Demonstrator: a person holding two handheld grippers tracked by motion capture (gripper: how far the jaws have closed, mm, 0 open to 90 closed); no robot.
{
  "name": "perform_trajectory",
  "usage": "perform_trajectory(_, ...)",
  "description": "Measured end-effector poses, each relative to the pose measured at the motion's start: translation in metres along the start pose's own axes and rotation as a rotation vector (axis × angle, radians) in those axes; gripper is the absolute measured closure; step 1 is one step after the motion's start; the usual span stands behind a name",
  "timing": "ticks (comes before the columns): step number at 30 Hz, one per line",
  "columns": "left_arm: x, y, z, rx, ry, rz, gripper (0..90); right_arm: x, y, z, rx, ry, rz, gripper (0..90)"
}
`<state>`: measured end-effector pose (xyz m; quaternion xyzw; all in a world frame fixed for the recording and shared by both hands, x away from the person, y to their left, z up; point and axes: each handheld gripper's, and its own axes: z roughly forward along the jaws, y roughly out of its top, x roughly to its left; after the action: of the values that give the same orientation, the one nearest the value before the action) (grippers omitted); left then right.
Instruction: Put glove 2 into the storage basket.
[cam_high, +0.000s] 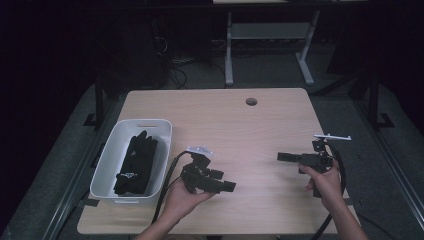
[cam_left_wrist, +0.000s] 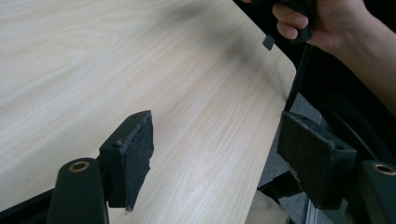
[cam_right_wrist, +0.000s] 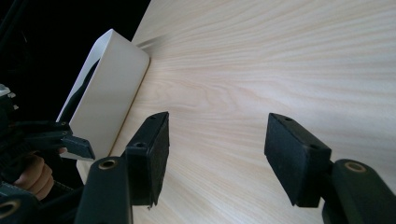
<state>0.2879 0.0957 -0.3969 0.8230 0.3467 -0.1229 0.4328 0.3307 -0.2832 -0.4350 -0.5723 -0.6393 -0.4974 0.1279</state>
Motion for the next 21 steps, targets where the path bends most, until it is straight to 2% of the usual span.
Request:
perform_trajectory(8,-0.005,-0.003,0.006,0.000,-0.006,0.018,27.3,-0.012,-0.015,-0.012,-0.001,-0.009,0.010,39.6)
perform_trajectory(13,-0.006,-0.007,0.011,-0.008,-0.009,0.028,27.2,-0.017,-0.023,-0.017,-0.007,0.005,0.020,39.3)
perform_trajectory(15,-0.006,-0.011,0.014,-0.004,-0.011,0.022,27.1,-0.018,-0.027,-0.017,-0.004,0.002,0.006,38.7)
perform_trajectory(21,-0.005,-0.020,0.023,0.005,-0.021,0.014,26.6,-0.023,-0.036,-0.018,-0.011,0.017,0.019,38.5)
